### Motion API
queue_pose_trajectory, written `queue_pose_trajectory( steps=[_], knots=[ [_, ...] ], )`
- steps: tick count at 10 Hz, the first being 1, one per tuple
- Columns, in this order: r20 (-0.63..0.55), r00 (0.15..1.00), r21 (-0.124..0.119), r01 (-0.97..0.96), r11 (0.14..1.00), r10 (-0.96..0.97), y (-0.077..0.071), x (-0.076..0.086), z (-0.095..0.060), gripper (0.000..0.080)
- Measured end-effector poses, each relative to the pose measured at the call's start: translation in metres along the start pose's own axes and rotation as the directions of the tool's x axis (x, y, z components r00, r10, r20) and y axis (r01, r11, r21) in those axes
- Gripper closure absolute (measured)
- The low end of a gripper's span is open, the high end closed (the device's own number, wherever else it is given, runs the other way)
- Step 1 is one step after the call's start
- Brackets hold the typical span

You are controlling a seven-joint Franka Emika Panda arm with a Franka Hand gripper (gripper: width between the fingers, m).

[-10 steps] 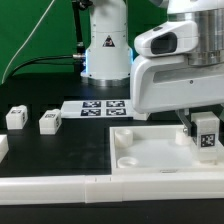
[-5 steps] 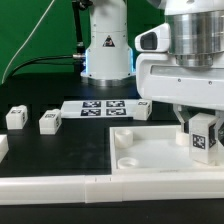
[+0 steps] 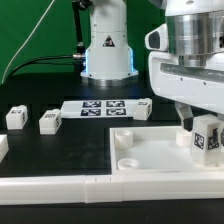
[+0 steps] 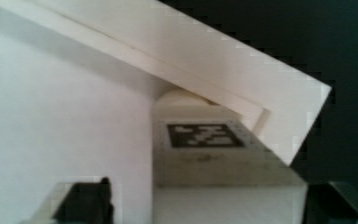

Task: Assemble one leg

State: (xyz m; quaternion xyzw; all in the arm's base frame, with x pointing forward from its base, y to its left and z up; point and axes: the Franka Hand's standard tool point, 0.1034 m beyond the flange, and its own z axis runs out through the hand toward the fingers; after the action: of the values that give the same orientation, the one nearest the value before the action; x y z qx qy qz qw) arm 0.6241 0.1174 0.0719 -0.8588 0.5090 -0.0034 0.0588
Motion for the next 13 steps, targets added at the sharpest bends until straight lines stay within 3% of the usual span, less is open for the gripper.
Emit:
queue_pose_trajectory(
  steps=[1,3,5,7,10,12,13],
  knots=[
    [0.001,1.000,0.000,0.006,1.000,-0.006,-0.0005,-0.0015,0.0001,0.0186],
    [-0.002,0.971,0.003,0.238,0.971,-0.238,-0.0013,-0.0016,-0.0001,0.0160],
    [-0.003,0.889,0.003,0.458,0.889,-0.458,-0.0013,-0.0012,-0.0003,0.0152],
    [-0.002,0.687,-0.002,0.726,0.687,-0.726,-0.0013,0.0019,-0.0016,0.0150],
    [-0.004,0.386,-0.013,0.922,0.386,-0.922,-0.0036,0.0025,-0.0037,0.0150],
    [-0.003,0.259,-0.021,0.966,0.259,-0.966,-0.0033,0.0038,-0.0039,0.0150],
    [-0.004,0.283,-0.020,0.959,0.283,-0.959,-0.0034,0.0035,-0.0038,0.0249]
  ],
)
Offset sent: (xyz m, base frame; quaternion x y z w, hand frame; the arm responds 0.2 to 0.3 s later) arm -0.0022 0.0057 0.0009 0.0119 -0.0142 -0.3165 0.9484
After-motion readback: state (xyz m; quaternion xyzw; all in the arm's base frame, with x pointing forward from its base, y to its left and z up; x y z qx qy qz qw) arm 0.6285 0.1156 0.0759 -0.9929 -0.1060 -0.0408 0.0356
